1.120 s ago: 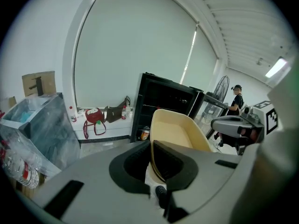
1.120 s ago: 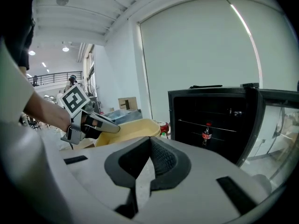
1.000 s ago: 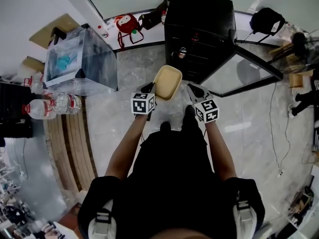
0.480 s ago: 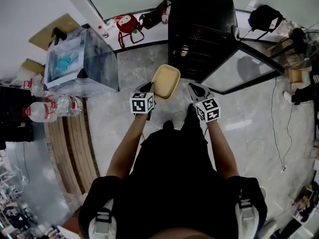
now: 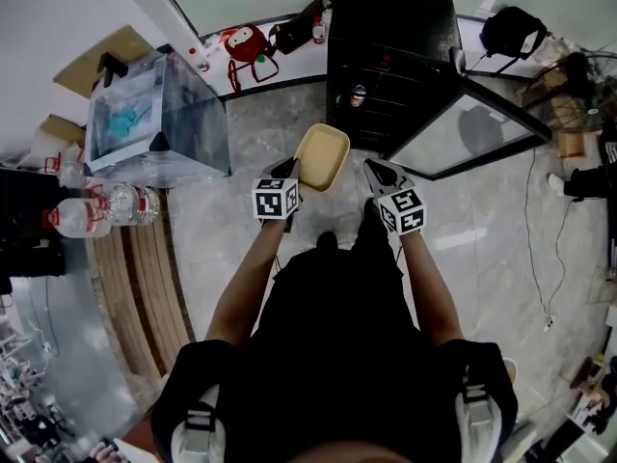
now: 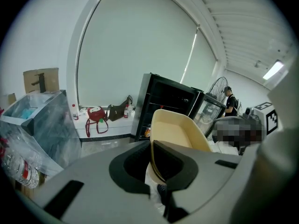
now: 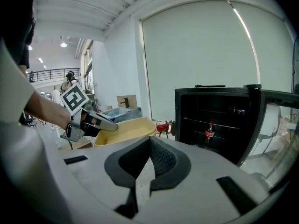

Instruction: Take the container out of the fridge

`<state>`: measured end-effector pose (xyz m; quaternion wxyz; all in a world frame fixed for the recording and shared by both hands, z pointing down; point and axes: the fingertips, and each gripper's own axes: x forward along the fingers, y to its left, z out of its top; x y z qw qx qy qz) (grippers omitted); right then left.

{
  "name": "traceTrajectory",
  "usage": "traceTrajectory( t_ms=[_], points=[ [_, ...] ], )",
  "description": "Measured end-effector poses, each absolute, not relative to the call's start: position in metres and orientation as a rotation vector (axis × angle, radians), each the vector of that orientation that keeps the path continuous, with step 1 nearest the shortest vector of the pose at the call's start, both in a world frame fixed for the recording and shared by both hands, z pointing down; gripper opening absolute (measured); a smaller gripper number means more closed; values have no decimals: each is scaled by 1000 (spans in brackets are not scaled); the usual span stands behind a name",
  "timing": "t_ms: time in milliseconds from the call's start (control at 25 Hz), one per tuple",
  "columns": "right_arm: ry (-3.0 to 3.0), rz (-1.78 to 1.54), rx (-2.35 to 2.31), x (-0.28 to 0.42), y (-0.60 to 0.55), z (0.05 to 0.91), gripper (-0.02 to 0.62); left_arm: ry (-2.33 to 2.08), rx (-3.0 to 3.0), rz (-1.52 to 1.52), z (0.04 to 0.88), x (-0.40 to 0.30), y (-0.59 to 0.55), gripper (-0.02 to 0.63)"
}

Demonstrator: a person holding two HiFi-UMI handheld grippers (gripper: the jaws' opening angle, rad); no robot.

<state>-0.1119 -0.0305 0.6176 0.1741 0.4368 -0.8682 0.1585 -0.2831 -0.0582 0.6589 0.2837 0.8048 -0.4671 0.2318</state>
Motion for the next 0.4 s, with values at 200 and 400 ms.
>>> traceTrajectory(
  t_ms=[200,400],
  points=[
    [-2462,452,1234,-117,-31,617,-2,-1255,2145,619,661,-288,-59,34],
    [-2462,468,1238,-118,-31,617,-2,-1256,2128,623,665,-292,-60,34]
  ],
)
